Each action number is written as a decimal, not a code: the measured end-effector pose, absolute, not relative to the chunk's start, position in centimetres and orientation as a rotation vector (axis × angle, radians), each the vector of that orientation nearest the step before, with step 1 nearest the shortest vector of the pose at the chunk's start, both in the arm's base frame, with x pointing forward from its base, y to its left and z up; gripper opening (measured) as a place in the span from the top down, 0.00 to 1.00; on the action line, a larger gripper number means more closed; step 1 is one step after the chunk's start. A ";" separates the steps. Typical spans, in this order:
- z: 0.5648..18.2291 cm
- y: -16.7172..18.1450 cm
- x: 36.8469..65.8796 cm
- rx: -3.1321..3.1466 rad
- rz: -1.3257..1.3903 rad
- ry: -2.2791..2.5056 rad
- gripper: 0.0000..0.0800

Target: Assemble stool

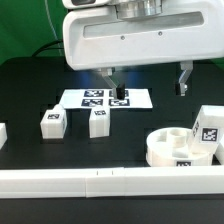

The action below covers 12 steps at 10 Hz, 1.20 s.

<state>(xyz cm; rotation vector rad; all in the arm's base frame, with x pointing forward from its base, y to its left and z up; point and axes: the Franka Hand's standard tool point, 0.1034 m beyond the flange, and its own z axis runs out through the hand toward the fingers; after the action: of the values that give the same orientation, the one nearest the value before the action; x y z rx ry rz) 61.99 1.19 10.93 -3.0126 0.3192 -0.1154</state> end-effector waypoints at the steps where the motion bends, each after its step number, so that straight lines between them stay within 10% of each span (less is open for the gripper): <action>1: 10.0 -0.4 61.0 -3.033 -0.119 0.288 0.19; 12: 3.8 -5.3 54.4 -3.085 -0.135 0.330 0.19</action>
Offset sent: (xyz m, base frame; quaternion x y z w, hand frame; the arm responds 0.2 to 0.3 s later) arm -0.0326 -0.0279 -0.0417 0.0166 0.0187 0.0170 0.9995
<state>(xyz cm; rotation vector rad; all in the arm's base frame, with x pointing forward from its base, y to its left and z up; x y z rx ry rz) 54.36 -5.27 3.79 -3.0852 0.3296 -0.1350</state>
